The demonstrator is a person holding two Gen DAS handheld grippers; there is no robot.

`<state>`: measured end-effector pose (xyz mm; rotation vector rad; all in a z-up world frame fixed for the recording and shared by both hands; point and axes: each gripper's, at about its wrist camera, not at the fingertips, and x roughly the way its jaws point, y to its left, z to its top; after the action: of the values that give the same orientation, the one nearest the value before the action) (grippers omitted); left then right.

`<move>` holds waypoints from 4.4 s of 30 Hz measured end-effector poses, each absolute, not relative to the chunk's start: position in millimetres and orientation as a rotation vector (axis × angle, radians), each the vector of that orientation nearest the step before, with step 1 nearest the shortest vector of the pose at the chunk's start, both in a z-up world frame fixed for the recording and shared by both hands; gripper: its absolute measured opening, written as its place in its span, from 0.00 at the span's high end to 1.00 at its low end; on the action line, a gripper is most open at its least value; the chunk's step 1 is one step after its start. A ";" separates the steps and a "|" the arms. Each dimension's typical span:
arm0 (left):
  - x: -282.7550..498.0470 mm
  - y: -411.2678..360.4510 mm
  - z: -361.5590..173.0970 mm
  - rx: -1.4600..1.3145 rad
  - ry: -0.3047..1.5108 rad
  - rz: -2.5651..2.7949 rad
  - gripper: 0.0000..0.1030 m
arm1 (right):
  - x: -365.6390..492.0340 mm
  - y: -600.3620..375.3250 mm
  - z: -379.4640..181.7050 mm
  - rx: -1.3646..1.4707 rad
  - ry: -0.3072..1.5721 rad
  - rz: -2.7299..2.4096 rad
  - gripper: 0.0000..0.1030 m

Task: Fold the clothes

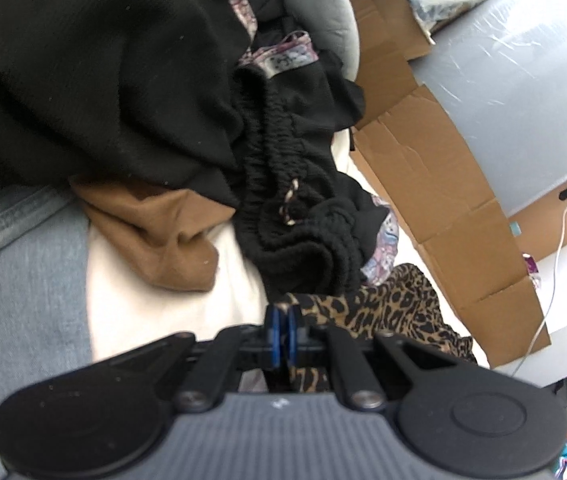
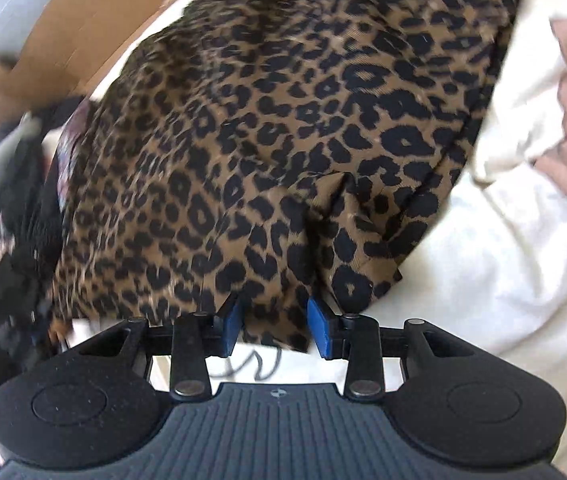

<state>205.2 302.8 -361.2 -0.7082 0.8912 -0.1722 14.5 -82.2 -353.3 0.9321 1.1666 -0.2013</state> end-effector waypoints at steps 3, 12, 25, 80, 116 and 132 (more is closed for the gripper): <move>204.9 303.4 -361.8 -0.705 0.895 -0.173 0.95 | 21.3 -85.2 -374.2 1.068 1.194 -0.225 0.62; 203.2 302.2 -339.6 -0.710 0.890 -0.164 0.95 | 14.6 -98.2 -350.8 0.913 1.321 -0.236 1.00; 207.4 297.6 -342.9 -0.678 0.918 -0.150 0.95 | 19.1 -83.1 -353.1 0.989 1.247 -0.175 0.37; 209.7 261.3 -321.4 -0.474 0.990 -0.168 0.83 | 50.6 -126.8 -295.2 0.559 1.359 -0.103 0.66; 134.6 24.6 -319.1 0.028 1.312 -0.747 0.45 | 54.2 -361.4 -344.0 0.487 0.949 -0.097 0.53; 120.7 -17.6 -367.2 0.078 1.414 -0.785 0.45 | 66.1 -382.3 -376.9 0.660 0.991 -0.054 0.84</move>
<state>120.7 -17.6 -367.2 0.0780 1.4137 -0.7851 66.1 -382.3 -376.9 0.6598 0.9910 -0.0545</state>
